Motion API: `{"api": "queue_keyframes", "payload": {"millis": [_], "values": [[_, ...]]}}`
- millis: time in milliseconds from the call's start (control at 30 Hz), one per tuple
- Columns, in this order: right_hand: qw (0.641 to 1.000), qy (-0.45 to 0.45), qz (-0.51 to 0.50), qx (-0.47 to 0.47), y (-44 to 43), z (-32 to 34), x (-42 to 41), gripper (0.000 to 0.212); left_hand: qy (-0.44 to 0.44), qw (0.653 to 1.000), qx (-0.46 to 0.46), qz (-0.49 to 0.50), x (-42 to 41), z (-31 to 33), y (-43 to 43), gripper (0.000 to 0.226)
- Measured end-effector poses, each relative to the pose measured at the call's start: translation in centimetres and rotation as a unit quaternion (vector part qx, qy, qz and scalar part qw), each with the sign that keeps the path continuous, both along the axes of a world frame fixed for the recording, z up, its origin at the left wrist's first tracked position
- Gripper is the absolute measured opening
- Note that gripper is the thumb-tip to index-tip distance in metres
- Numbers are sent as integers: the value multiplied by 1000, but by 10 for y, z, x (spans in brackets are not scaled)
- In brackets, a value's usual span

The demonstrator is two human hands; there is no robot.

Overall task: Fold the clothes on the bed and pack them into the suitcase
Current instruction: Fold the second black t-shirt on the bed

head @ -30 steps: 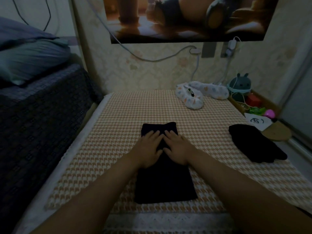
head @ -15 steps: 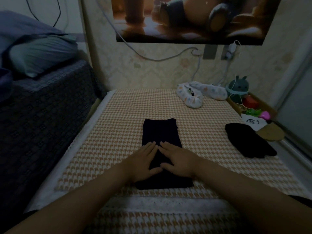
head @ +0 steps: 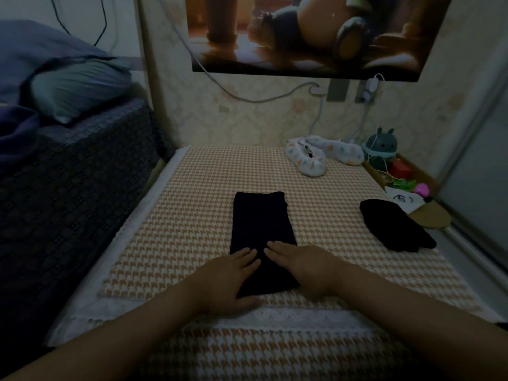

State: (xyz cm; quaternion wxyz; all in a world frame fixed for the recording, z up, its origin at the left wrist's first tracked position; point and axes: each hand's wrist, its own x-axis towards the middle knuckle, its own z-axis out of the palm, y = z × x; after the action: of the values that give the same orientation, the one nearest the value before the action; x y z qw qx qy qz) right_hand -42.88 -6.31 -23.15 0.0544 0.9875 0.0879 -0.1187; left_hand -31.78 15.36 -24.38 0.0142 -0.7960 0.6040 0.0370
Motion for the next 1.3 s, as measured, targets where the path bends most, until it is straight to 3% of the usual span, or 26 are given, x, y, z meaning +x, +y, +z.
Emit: {"api": "queue_keyframes", "payload": {"millis": [100,200,267,367,433,533,600,667,733,800,833,900,967,1033,1133,1200,1300], "values": [[991,-48,-47,113,-7,5,7,73,29,999,-9,19,2,6,-8,101],[940,-113,-130,293,-17,18,18,43,137,989,6,48,10,27,-18,110],[897,-111,-193,383,-27,20,25,31,240,967,-36,83,26,39,-23,83],[817,-119,-295,481,-35,16,42,32,341,902,-205,167,56,43,-32,13],[788,-149,-349,485,-38,11,57,39,381,848,-283,237,67,39,-40,5],[772,-193,-405,451,-41,2,77,47,304,817,-358,335,78,28,-60,29],[768,-206,-430,428,-45,-1,87,49,127,856,-400,301,81,24,-73,36],[757,-222,-455,413,-48,-3,96,50,-10,918,-356,173,73,24,-85,30],[765,-215,-480,371,-49,-6,100,48,-32,966,-238,91,62,13,-93,39],[792,-219,-483,303,-46,-13,103,40,9,985,-132,112,59,-2,-93,55],[810,-264,-461,248,-45,-15,104,34,35,986,-101,125,61,-8,-92,61],[849,-403,-310,142,-46,-17,106,31,30,989,-70,123,65,-12,-90,72],[879,-455,-109,91,-51,-18,108,33,-32,992,-53,108,73,-12,-89,83],[891,-440,-24,108,-51,-30,107,37,-100,988,-62,96,82,-9,-89,92],[890,-432,-42,137,-44,-48,102,49,-145,984,-85,57,93,-6,-90,103],[901,-398,-58,163,-43,-46,104,56,-104,989,-99,44,100,-9,-91,102],[918,-250,-148,272,-48,-30,95,48,27,992,-94,77,101,-13,-86,102]]}}
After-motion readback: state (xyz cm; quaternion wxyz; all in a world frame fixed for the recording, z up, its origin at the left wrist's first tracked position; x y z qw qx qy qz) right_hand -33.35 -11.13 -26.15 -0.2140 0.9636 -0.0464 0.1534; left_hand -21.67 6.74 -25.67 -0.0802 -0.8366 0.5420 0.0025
